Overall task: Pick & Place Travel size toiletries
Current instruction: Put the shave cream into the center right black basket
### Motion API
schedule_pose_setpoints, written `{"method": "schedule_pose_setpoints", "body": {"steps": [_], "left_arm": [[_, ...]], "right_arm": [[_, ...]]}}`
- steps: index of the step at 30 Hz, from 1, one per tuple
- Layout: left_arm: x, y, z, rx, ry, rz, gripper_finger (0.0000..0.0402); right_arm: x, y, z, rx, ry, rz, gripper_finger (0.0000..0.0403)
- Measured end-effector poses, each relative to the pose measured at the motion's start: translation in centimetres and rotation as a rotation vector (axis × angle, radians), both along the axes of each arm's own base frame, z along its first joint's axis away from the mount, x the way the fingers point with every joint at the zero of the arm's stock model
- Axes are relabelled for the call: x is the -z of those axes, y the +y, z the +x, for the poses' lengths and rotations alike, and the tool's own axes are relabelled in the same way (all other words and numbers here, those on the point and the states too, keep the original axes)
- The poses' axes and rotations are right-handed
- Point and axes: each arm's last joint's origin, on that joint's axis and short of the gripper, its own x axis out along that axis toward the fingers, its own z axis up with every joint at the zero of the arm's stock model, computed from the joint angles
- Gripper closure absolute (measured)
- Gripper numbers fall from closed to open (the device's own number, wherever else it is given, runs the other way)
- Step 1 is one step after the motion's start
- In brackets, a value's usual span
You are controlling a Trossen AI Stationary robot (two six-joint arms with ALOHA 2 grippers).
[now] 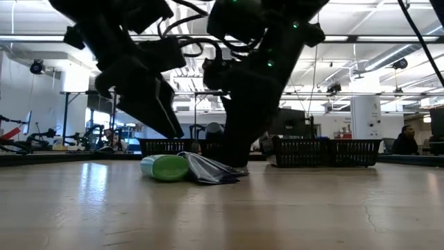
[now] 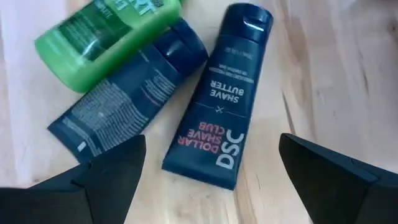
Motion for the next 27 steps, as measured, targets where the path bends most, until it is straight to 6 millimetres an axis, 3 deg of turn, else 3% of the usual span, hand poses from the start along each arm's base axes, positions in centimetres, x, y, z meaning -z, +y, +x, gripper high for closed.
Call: {"method": "schedule_pose_setpoints", "body": {"steps": [12, 21, 27], "left_arm": [[2.1, 0.0, 0.6, -0.001, 0.064, -0.056, 0.0117], [3.0, 0.2, 1.4, 0.105, 0.061, -0.133, 0.0117], [2.8, 0.3, 1.9, 0.213, 0.005, -0.096, 0.0117]], "right_arm": [[1.0, -0.2, 0.1, 0.01, -0.015, -0.029, 0.0039], [0.9, -0.3, 0.4, 0.012, -0.052, -0.016, 0.0039], [0.9, -0.3, 0.4, 0.014, -0.051, -0.015, 0.0039]]}}
